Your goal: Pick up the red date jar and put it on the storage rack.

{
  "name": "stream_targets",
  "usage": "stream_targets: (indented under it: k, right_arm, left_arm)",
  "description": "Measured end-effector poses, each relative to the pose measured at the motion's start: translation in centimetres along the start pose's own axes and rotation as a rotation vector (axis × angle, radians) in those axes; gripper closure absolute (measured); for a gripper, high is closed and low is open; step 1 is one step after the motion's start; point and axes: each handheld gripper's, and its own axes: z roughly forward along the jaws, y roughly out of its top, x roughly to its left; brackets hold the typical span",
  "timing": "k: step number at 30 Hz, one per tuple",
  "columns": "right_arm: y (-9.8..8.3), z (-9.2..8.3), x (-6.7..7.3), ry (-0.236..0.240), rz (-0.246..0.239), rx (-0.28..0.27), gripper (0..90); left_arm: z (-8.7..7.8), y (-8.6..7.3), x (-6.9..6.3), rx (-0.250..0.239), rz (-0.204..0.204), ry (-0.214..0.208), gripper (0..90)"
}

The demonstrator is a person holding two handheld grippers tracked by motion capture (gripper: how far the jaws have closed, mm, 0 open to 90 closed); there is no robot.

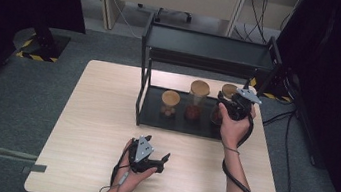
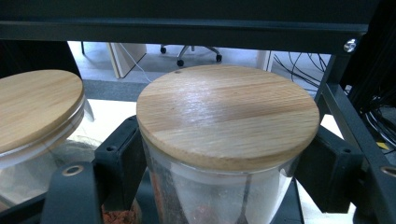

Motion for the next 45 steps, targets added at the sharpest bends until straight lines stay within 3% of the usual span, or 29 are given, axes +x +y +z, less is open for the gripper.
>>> stream_targets:
  k: [45]
  right_arm:
    - [-1.4, 0.1, 0.1, 0.029, 0.0, 0.017, 22.7]
  left_arm:
    - [0.0, 0.0, 0.0, 0.003, 0.002, 0.0, 8.2]
